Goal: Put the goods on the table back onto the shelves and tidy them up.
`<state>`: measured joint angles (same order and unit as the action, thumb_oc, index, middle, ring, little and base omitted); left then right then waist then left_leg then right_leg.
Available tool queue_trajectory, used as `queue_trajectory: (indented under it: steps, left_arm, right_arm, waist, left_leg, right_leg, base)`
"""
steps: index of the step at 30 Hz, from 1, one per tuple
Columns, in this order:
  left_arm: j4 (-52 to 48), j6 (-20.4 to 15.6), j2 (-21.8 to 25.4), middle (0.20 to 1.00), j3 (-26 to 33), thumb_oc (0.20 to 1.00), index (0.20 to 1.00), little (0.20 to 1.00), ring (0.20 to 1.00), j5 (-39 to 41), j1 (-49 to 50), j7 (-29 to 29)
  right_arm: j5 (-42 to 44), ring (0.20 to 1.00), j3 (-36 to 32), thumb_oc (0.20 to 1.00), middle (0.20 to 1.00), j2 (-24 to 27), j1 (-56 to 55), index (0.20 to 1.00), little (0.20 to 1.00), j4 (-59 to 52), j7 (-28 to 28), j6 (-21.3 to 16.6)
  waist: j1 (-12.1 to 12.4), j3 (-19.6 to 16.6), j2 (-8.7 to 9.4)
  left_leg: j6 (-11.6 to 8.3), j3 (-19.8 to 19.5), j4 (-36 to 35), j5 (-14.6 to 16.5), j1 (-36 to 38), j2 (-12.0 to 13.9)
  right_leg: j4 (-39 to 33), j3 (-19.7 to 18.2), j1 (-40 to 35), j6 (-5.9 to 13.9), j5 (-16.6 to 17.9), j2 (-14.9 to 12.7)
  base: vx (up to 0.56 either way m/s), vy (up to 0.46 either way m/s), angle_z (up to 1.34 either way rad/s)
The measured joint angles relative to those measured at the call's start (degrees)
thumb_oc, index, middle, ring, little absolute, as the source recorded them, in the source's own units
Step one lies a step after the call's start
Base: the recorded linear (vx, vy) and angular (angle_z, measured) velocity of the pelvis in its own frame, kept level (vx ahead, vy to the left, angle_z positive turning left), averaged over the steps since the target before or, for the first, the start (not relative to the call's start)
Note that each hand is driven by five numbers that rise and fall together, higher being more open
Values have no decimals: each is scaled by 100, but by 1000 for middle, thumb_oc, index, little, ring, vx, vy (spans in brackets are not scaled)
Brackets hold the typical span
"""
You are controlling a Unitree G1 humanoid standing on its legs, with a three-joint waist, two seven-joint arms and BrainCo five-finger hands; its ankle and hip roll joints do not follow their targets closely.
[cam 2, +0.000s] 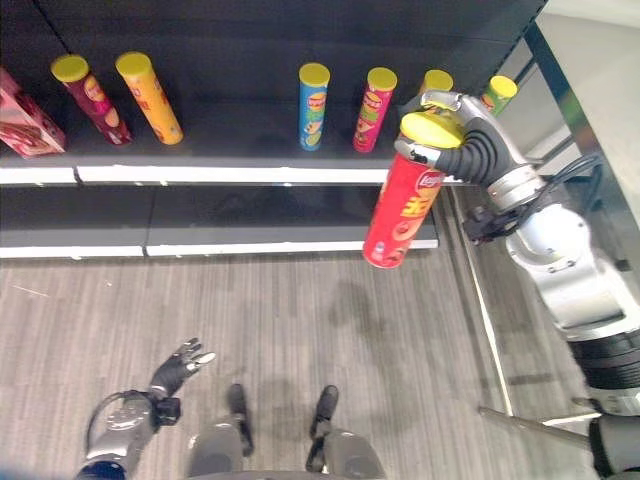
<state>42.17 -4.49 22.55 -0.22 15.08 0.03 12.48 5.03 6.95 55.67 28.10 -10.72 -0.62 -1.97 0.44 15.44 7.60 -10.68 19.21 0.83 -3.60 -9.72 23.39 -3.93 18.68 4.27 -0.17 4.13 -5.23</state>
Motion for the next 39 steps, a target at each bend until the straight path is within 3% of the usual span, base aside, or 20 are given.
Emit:
queue_trajectory:
  steps: [2,5,7,8,9,10,11,12,13,15,19,20,21,24,25,27,30,33,35,39]
  left_arm:
    - [-19,31,53,1000,-132,1000,1000,1000,1000,0,-8,78]
    - [-63,67,-79,1000,-404,1000,1000,1000,1000,-1,-48,165]
    - [93,71,103,1000,-436,1000,1000,1000,1000,-17,-273,183]
    - [228,92,19,1000,-495,1000,1000,1000,1000,-49,-404,224]
    - [179,89,-43,1000,-508,1000,1000,1000,1000,-47,-352,195]
    - [38,78,4,1000,-467,1000,1000,1000,1000,-44,-228,208]
    - [-139,61,102,1000,-380,1000,1000,1000,1000,-43,41,243]
    - [-142,59,108,1000,-355,1000,1000,1000,1000,-43,72,243]
    - [-139,63,160,1000,-237,1000,1000,1000,1000,-41,90,215]
    - [-114,70,188,1000,-146,1000,1000,1000,1000,-39,27,171]
    - [-137,54,-83,1000,-180,1000,1000,1000,1000,-42,-21,154]
    - [-96,59,-264,1000,-278,1000,1000,1000,1000,-48,-158,175]
    - [-39,56,-362,1000,-336,1000,1000,1000,1000,-48,-259,165]
    - [-165,42,-434,1000,-312,1000,1000,1000,1000,-50,-129,168]
    - [-158,45,-391,1000,-326,1000,1000,1000,1000,-50,-215,164]
    - [-186,52,-319,1000,-471,1000,1000,1000,1000,-47,-251,202]
    - [-180,66,-211,1000,-586,1000,1000,1000,1000,-46,-177,201]
    - [-224,80,-153,1000,-796,1000,1000,1000,1000,-47,-100,243]
    - [-440,77,-47,1000,-835,1000,1000,1000,1000,-49,-104,244]
    - [-767,38,75,1000,-585,1000,1000,1000,1000,-46,-143,230]
  right_arm:
    - [-69,200,-21,200,200,-98,-5,200,200,-15,-1,22]
    - [-167,200,-158,200,200,12,24,200,200,-64,4,22]
    - [-253,200,-402,200,200,-197,-489,200,200,-187,48,35]
    - [-335,200,-376,200,200,-173,-572,200,200,-227,23,86]
    - [-413,200,-407,200,200,-315,-716,200,200,-269,39,120]
    - [-431,200,-248,200,200,-333,-791,200,200,-272,32,171]
    - [-459,200,131,200,200,-304,-561,200,200,-369,28,201]
    - [-458,200,206,200,200,-304,-473,200,200,-347,26,183]
    - [-455,200,365,200,200,-278,-261,200,200,-270,25,141]
    - [-454,200,397,200,200,-225,-71,200,200,-169,0,142]
    - [-483,200,410,200,200,-123,462,200,200,203,27,145]
    - [-513,200,290,200,200,149,451,200,200,208,48,146]
    - [-651,200,324,200,200,331,505,200,200,239,52,163]
    - [-809,200,425,200,200,225,597,200,200,297,125,163]
    - [-850,200,457,200,200,193,703,200,200,434,133,188]
    - [-970,200,597,200,200,148,1038,200,200,753,172,313]
    - [-1076,200,639,200,200,59,1237,200,200,814,179,395]
    - [-1270,200,605,200,200,37,1392,200,200,794,204,396]
    - [-1448,200,595,200,200,-7,1426,200,200,788,302,404]
    - [-1651,200,856,200,200,-29,1384,200,200,789,261,439]
  waist:
    - [15,8,-115]
    - [-29,-4,-597]
    - [-181,19,-214]
    - [-182,11,-197]
    - [-215,-8,-337]
    - [-229,-130,-460]
    - [-130,-206,-557]
    - [-130,-213,-579]
    - [-125,-209,-674]
    - [-124,-157,-764]
    - [-146,-135,-753]
    - [-409,-154,-679]
    - [-410,-207,-565]
    - [-137,-197,-683]
    - [-158,-113,-535]
    - [-109,-36,-405]
    - [-79,9,-375]
    - [-99,113,-578]
    - [-145,230,-691]
    - [-171,330,-660]
  left_leg:
    - [-218,-144,-304,-174,205,239]
    - [-65,-276,-377,-192,649,-240]
    - [103,-135,-302,-88,714,-1101]
    - [471,-125,-208,81,732,-1431]
    - [601,-79,-298,148,888,-1677]
    - [745,-66,-291,239,941,-1860]
    - [989,244,-369,318,1050,-2136]
    - [1028,300,-393,336,1048,-2167]
    - [1115,308,-428,346,985,-2120]
    - [1196,291,-485,357,923,-1963]
    - [1248,310,-484,393,919,-1931]
    - [1243,-83,-485,397,895,-2172]
    - [1166,-276,-583,453,1055,-2402]
    - [966,-180,-401,513,1027,-2200]
    - [815,-251,218,638,701,-2167]
    - [500,-295,871,861,77,-1823]
    - [-40,-535,-86,442,56,-1061]
    - [43,-412,-497,219,174,-880]
    - [241,-408,-596,-220,205,-1110]
    - [492,-135,-593,-89,302,-1676]
  right_leg:
    - [21,-198,-15,231,7,-173]
    - [108,-421,-116,792,142,-550]
    - [451,-350,-107,974,402,-1410]
    - [1136,-436,261,922,418,-1908]
    - [1825,-226,501,632,439,-2210]
    - [1998,-244,683,488,789,-2264]
    - [2005,-69,933,390,1648,-2553]
    - [2039,41,977,392,1665,-2585]
    - [2436,223,1245,564,1148,-2390]
    - [2899,241,1452,580,41,-1553]
    - [2049,672,1662,568,-307,-439]
    - [845,-226,1393,531,48,-86]
    - [263,-518,1074,181,641,-106]
    - [-122,-329,816,84,733,72]
    - [-123,-270,810,0,743,-12]
    - [-125,-313,814,17,589,-85]
    - [-122,-369,901,76,541,27]
    - [-117,-535,1028,206,621,63]
    - [-74,-599,1222,360,772,-48]
    - [56,-347,1306,452,958,-590]
  base:
    - [284,410,-37]
    - [284,531,-37]
    - [186,574,27]
    - [117,357,28]
    - [101,495,3]
    - [63,492,-39]
    - [-7,339,-45]
    - [10,266,-63]
    - [3,100,-20]
    - [26,86,-15]
    - [107,11,12]
    - [195,-7,136]
    - [155,-15,121]
    - [0,-38,24]
    - [44,115,60]
    - [77,129,45]
    - [88,149,-15]
    - [-1,182,-46]
    - [-3,175,-54]
    - [3,121,-17]
